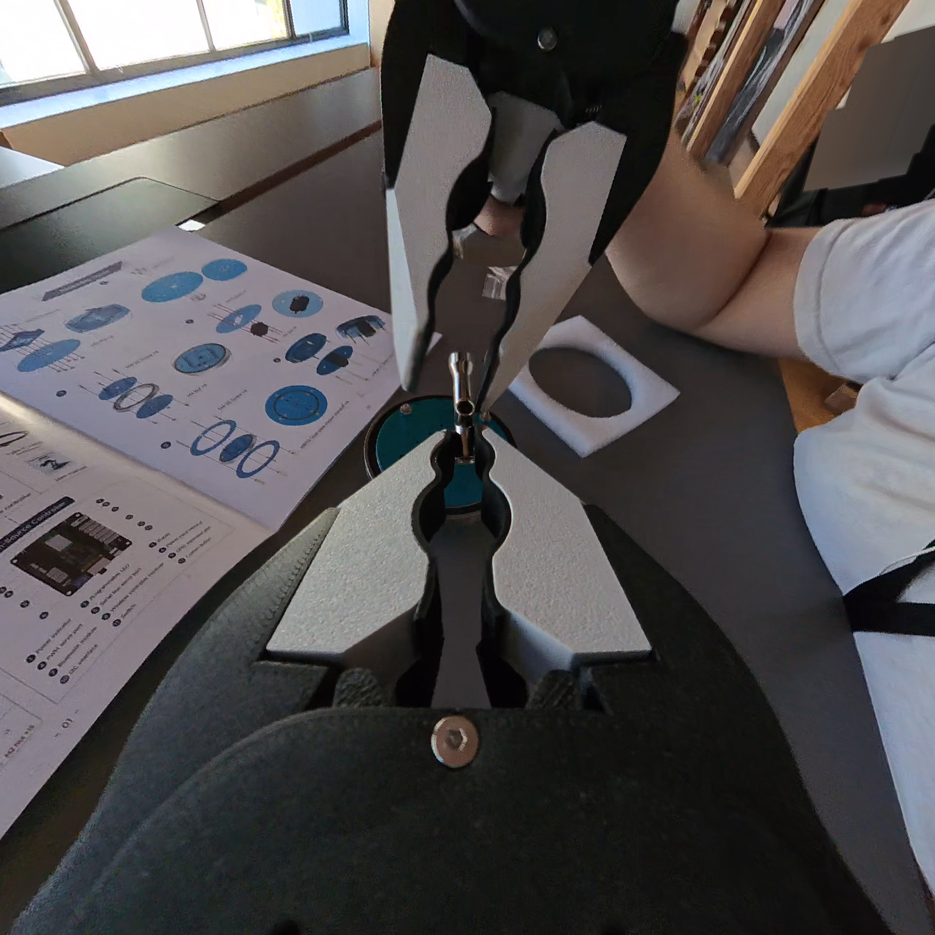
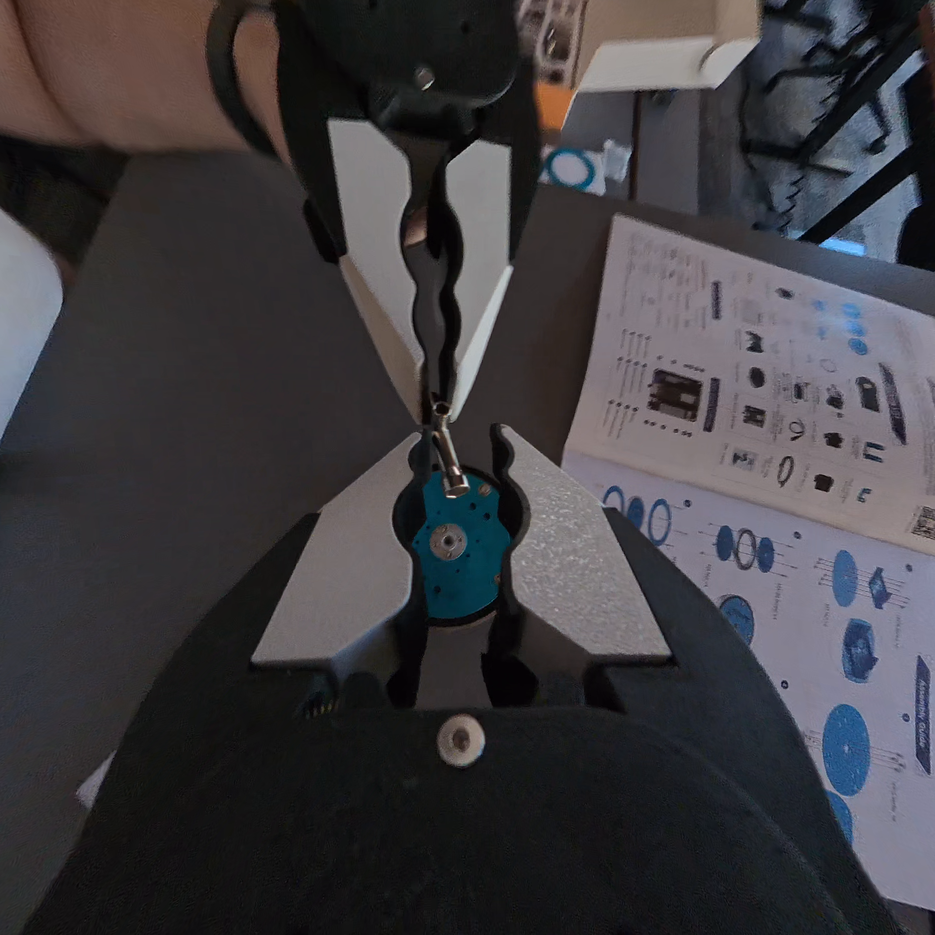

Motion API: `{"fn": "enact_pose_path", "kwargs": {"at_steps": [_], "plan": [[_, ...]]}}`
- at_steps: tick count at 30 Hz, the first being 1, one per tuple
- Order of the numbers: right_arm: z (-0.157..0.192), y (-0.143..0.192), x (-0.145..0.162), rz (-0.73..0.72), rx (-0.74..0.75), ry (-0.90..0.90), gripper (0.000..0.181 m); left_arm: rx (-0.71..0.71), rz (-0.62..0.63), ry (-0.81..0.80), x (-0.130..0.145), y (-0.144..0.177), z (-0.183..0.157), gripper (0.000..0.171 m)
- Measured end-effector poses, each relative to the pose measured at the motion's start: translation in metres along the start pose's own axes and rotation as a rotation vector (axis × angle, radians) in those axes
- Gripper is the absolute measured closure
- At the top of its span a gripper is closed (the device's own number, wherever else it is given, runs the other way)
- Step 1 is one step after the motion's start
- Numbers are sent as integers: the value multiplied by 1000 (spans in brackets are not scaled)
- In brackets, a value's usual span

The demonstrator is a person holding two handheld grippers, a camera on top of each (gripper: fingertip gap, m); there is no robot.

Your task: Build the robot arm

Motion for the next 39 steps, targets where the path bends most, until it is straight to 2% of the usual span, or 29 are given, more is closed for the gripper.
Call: {"fn": "enact_pose_path", "kwargs": {"at_steps": [3, 5, 7, 9, 11, 13, 17, 24, 26, 28, 32, 36, 39], "plan": [[9, -6, 0, 77, -71, 24, 174, -1, 49, -15, 1, -4, -3, 165], [6, -7, 0, 72, -85, -20, 175, 2, 18, -10, 1, -2, -2, 165], [-3, -3, -1, -15, -123, -148, 176, 18, -141, 31, -3, 9, 1, 167], [-19, -1, 2, -128, -159, -381, 176, 16, -290, 107, -6, 24, 8, 138], [-31, -3, 8, -263, -247, -617, 176, 44, -348, 154, -5, 32, 14, 142], [-38, -9, 13, -323, -339, -774, 176, 76, -371, 185, -3, 31, 15, 149], [-40, -20, 19, -380, -428, -893, 176, 78, -411, 188, -2, 29, 17, 171], [-40, -28, 27, -352, -466, -946, 176, 38, -399, 194, 3, 27, 22, 171], [-41, -30, 30, -378, -507, -1047, 176, 46, -418, 222, 5, 26, 25, 164], [-41, -34, 35, -435, -612, -1211, 176, 91, -431, 271, 7, 24, 27, 154], [-38, -48, 46, -520, -710, -1495, 176, 225, -553, 388, 8, 23, 30, 151], [-34, -58, 51, -534, -712, -1636, 177, 251, -625, 507, 17, 27, 41, 156], [-32, -60, 53, -536, -675, -1686, 177, 296, -625, 568, 20, 26, 46, 149]]}}
Point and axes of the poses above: each gripper's, where its closed fingertips meet, y back along the fingers, x out of its underside, z = x × y across the jaws, the point moved 10 cm from there along y, back along the fingers, and after that the axes turned 13 degrees about x, right-handed, at the moved point
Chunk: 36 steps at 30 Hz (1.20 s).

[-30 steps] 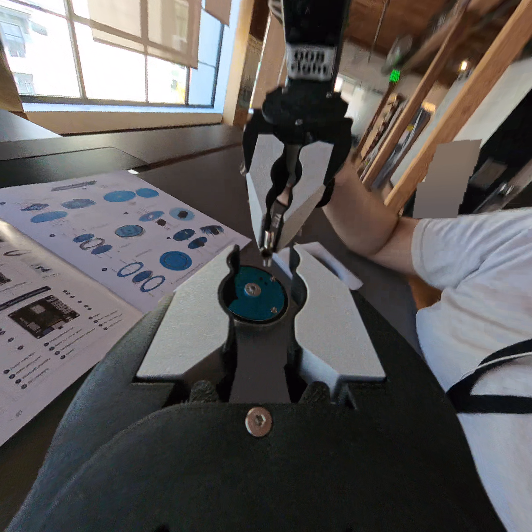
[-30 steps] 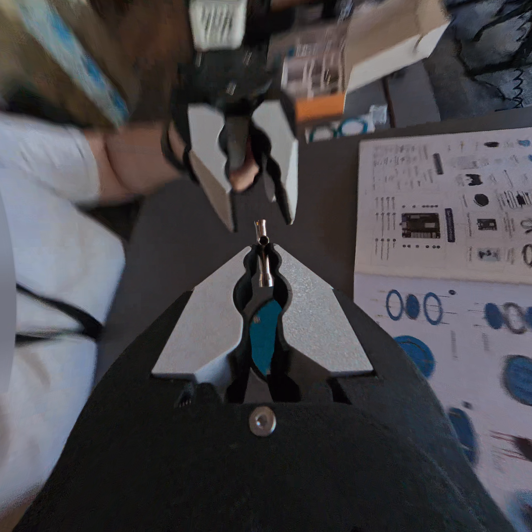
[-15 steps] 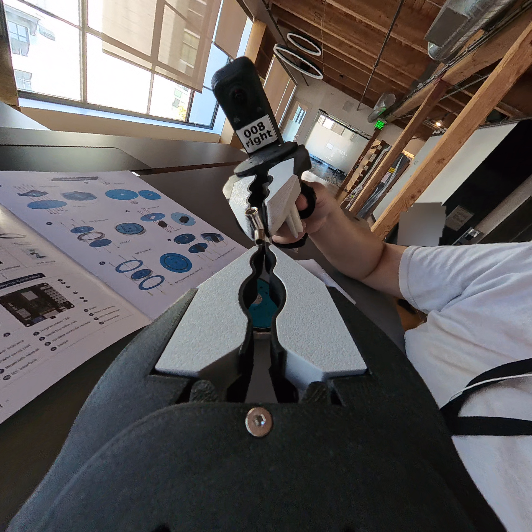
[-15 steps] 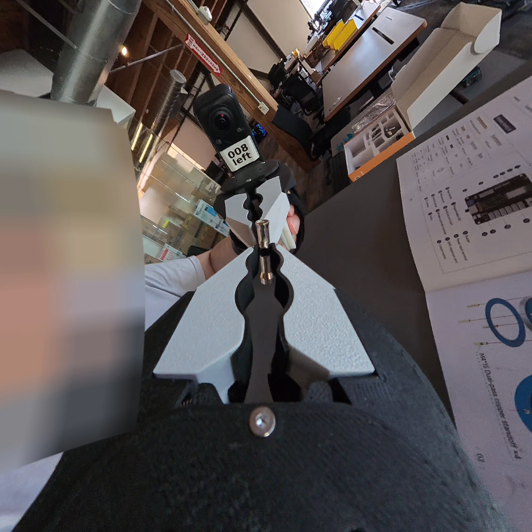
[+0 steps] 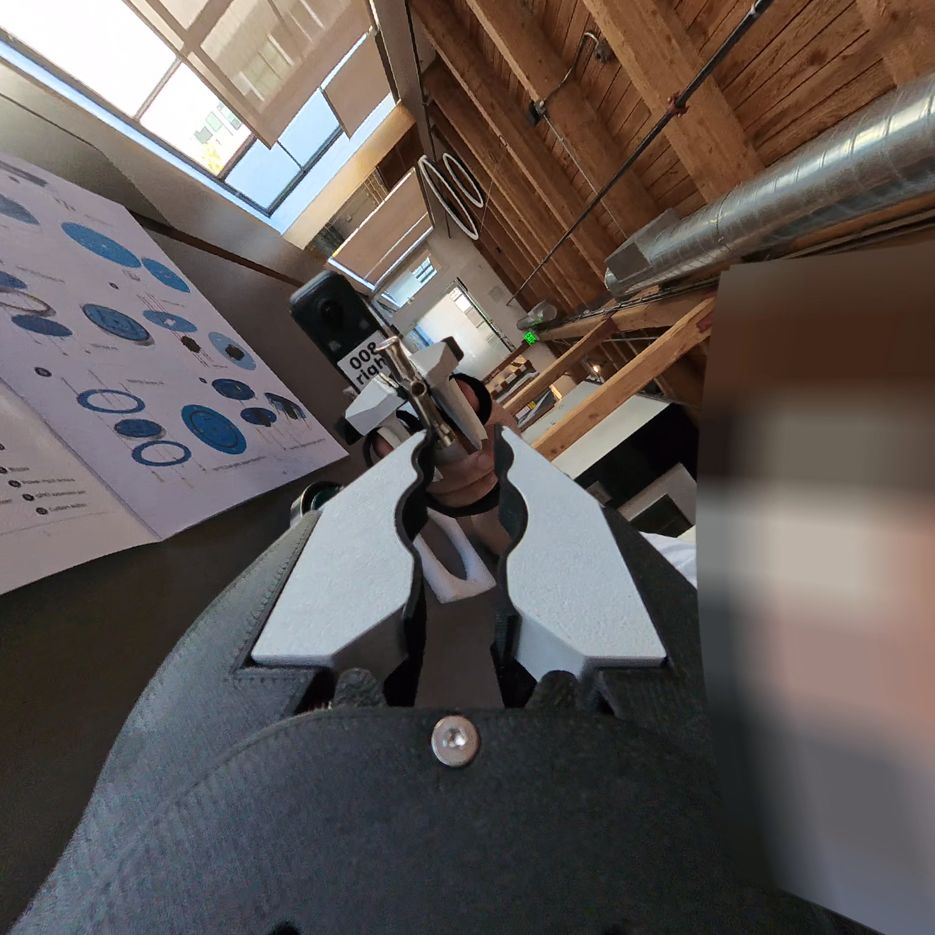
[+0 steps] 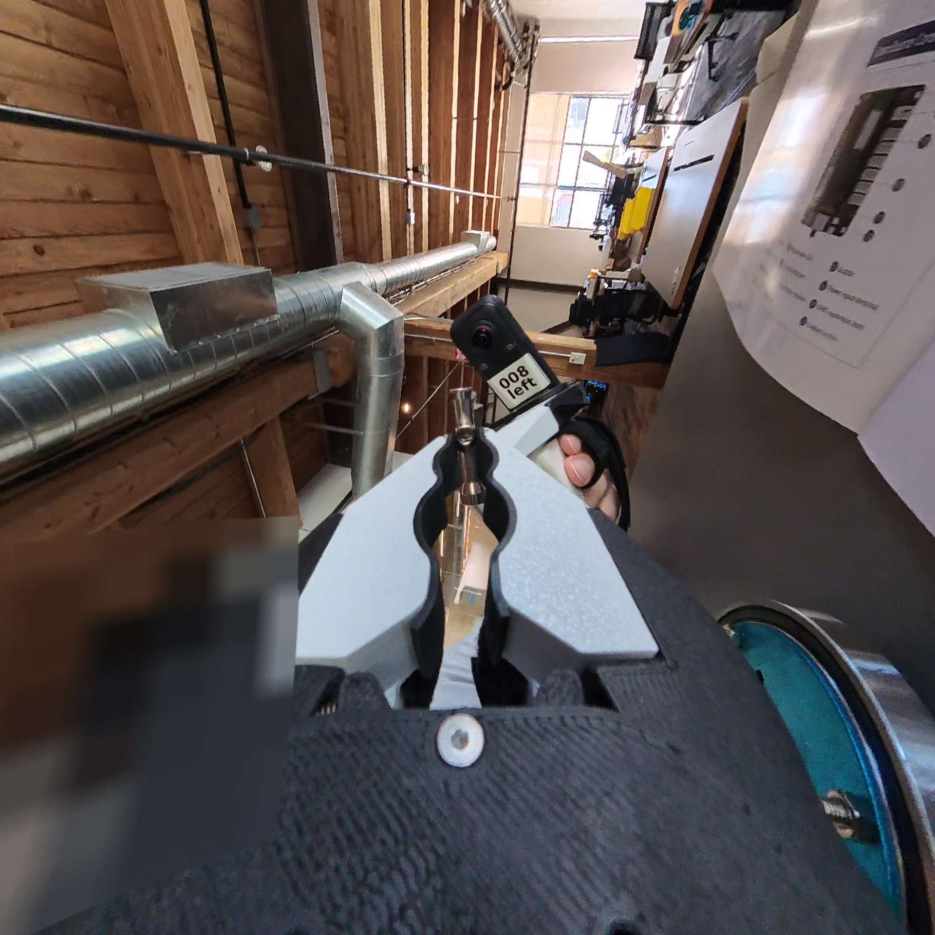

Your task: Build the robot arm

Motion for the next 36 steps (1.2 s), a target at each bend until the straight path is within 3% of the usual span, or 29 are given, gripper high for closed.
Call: {"fn": "enact_pose_path", "kwargs": {"at_steps": [7, 11, 15, 18, 24, 27, 31, 34, 36], "plan": [[-6, -4, 5, -30, 21, -23, 177, -23, 15, 44, 4, -3, 8, 143], [-4, -9, 8, 4, 3, 12, 177, -48, 49, 15, 6, -2, 8, 162], [4, -8, 0, 125, 6, 222, 176, -6, 103, 26, 5, -3, 3, 162], [16, -3, -7, 261, 38, 413, 164, -1, 182, 24, 6, -5, -1, 162], [47, 6, 3, 448, 340, 940, 146, -129, 450, -137, 18, -18, -8, 162], [54, 9, 17, 579, 350, 1084, 142, -110, 564, -176, 27, -26, -14, 162], [50, 8, 33, 707, 351, 1218, 143, -60, 680, -197, 41, -35, -19, 162], [45, 5, 42, 800, 345, 1250, 168, -41, 716, -198, 48, -41, -20, 162], [44, 4, 45, 825, 319, 1239, 173, -44, 735, -203, 50, -41, -19, 162]]}}
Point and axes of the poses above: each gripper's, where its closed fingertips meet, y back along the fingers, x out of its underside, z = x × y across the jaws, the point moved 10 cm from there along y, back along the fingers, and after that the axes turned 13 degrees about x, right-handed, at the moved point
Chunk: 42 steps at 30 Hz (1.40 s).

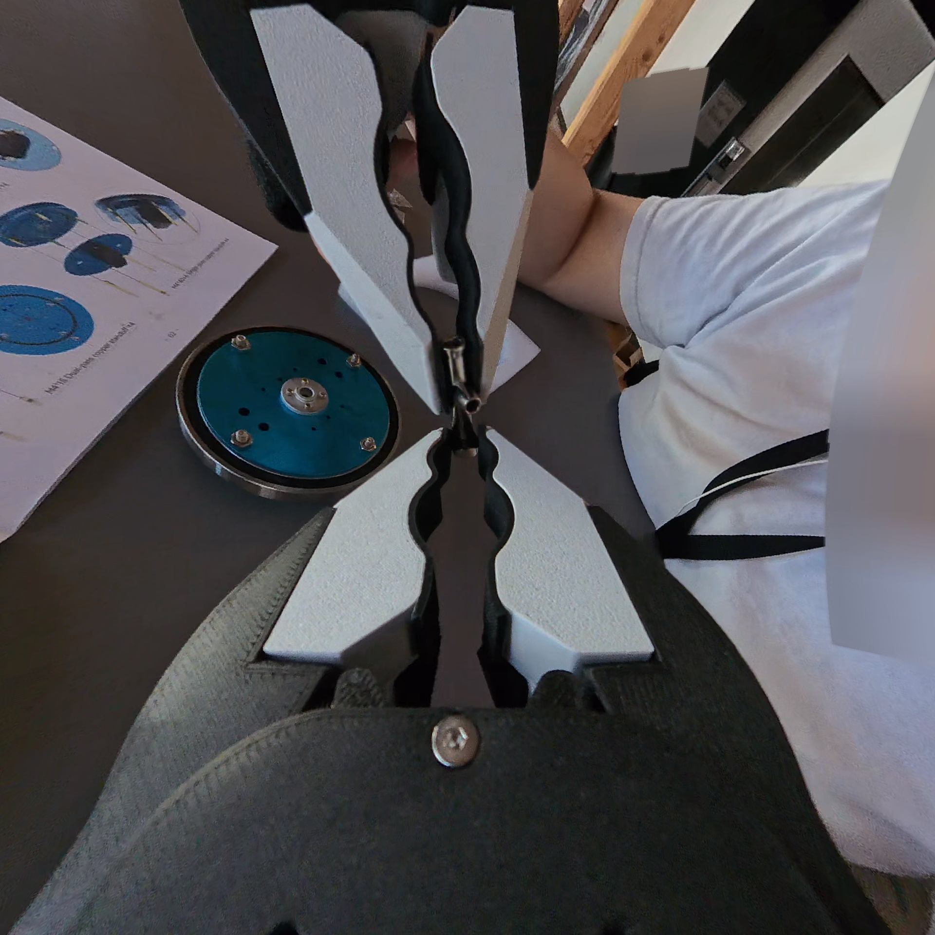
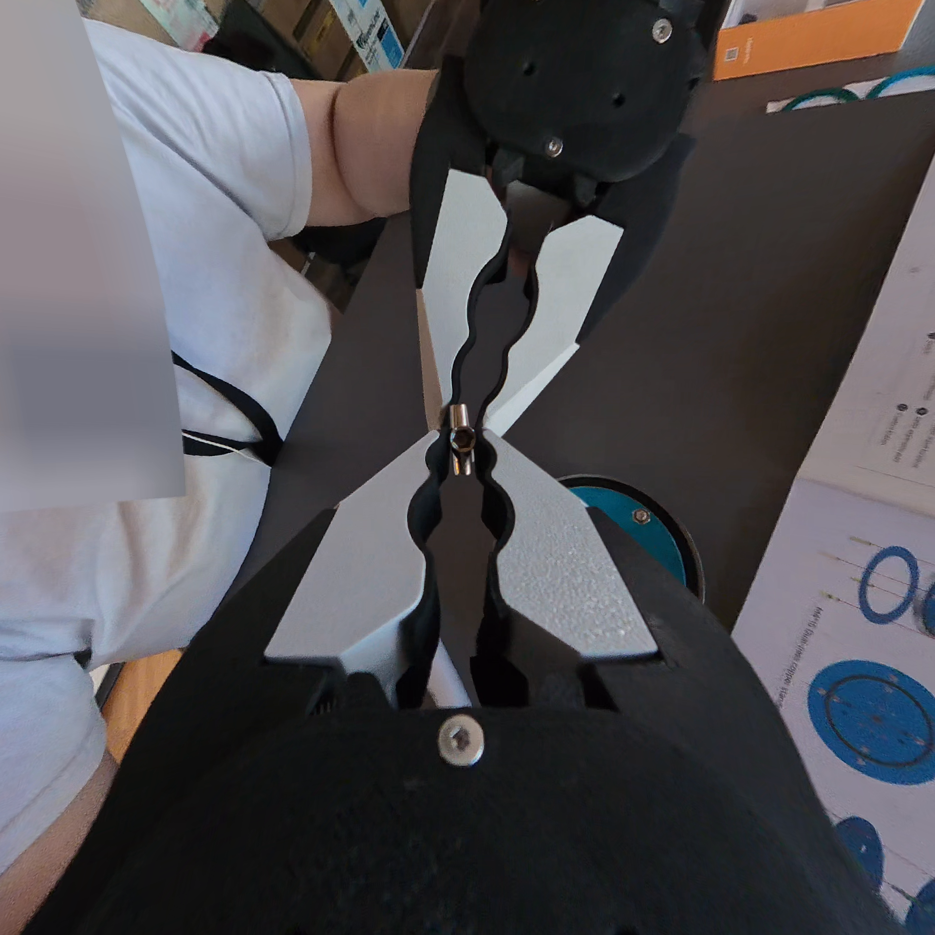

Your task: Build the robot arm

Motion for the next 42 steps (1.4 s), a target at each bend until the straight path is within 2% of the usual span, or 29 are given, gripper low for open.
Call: {"fn": "enact_pose_path", "kwargs": {"at_steps": [4, 6, 7, 8, 9, 10, 11, 12, 14, 17, 22, 28, 42], "plan": [[-1, 0, 3, 15, -8, -11, 174, -8, 14, -8, 1, 0, 0, 162], [-1, 4, 1, 9, 42, 9, 174, -43, -10, -34, 0, 2, 2, 162], [-2, 9, -1, -10, 84, 31, 175, -77, -37, -55, -2, 7, 2, 162], [-2, 16, -3, -19, 132, 43, 175, -121, -51, -70, -3, 13, 1, 151], [-5, 24, -5, -3, 208, 45, 175, -188, -45, -79, -4, 22, 2, 133], [-9, 31, -5, 42, 326, 50, 175, -264, -24, -86, -4, 33, 3, 128], [-11, 35, -5, 86, 410, 73, 175, -328, -13, -95, -4, 44, 3, 132], [-11, 36, -7, 116, 429, 99, 175, -369, -30, -100, -3, 54, 2, 137], [-13, 26, -13, 193, 406, 117, 175, -386, -114, -79, -3, 70, 0, 145], [-16, 10, -22, 339, 405, 164, 175, -356, -231, -32, -4, 84, 2, 147], [-21, -6, -28, 476, 433, 234, 175, -370, -210, -21, -1, 80, 6, 149], [-28, -13, -25, 521, 429, 249, 175, -364, -180, -33, -2, 74, 4, 151], [-32, -17, -22, 511, 391, 247, 175, -356, -171, -14, 0, 69, 9, 153]]}}
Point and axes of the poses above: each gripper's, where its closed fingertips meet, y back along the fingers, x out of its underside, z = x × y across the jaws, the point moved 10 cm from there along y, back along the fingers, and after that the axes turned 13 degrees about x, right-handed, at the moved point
